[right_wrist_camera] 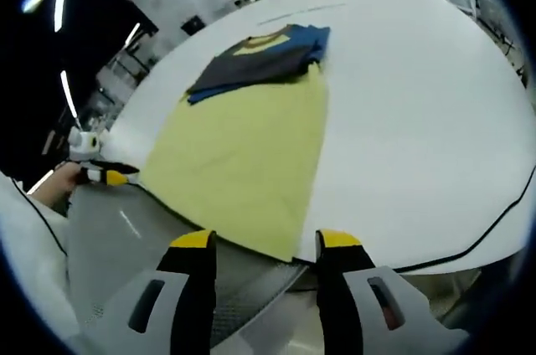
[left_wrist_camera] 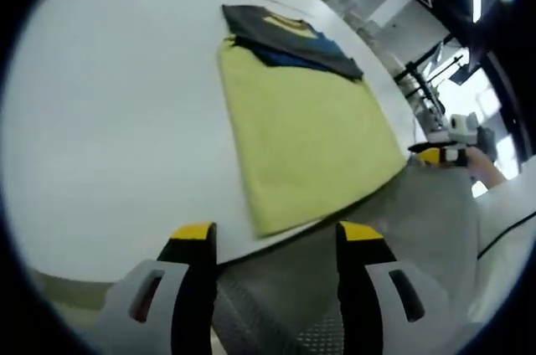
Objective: Fold the garment on the visible template until the final outline fits inside the template.
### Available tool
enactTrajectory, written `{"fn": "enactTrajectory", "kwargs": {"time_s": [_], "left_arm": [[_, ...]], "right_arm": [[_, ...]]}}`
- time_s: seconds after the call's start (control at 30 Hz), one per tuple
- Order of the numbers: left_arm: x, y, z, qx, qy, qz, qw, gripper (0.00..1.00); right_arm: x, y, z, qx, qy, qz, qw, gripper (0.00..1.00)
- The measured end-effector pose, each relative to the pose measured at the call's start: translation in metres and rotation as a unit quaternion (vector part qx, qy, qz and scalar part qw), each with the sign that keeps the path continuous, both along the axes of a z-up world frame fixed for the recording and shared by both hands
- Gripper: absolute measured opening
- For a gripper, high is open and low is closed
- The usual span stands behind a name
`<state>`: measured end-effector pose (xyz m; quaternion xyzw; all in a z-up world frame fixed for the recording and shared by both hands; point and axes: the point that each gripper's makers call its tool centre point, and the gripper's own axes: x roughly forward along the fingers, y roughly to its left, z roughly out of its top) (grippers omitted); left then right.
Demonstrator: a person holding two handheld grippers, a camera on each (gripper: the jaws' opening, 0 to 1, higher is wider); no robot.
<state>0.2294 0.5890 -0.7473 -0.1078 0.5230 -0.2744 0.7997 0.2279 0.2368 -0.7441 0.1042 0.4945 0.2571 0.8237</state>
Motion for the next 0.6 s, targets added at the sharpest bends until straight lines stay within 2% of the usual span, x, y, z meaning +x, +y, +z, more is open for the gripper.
{"fn": "enactTrajectory", "kwargs": {"time_s": [0.07,0.6], "left_arm": [[0.0003,0.0004,-0.0004,0.001,0.001,-0.001,1.0000,0.52],[-0.0004,-0.0030,-0.0030,0.008,0.015,-0.018,0.9997,0.40]], "right_arm": [[-0.0017,-0.0008,-0.0033,-0.011,0.007,0.007,0.9999,0.44],[-0.0038,0.0004,-0.0124,-0.020,0.035,0.015,0.9991,0.31]]}}
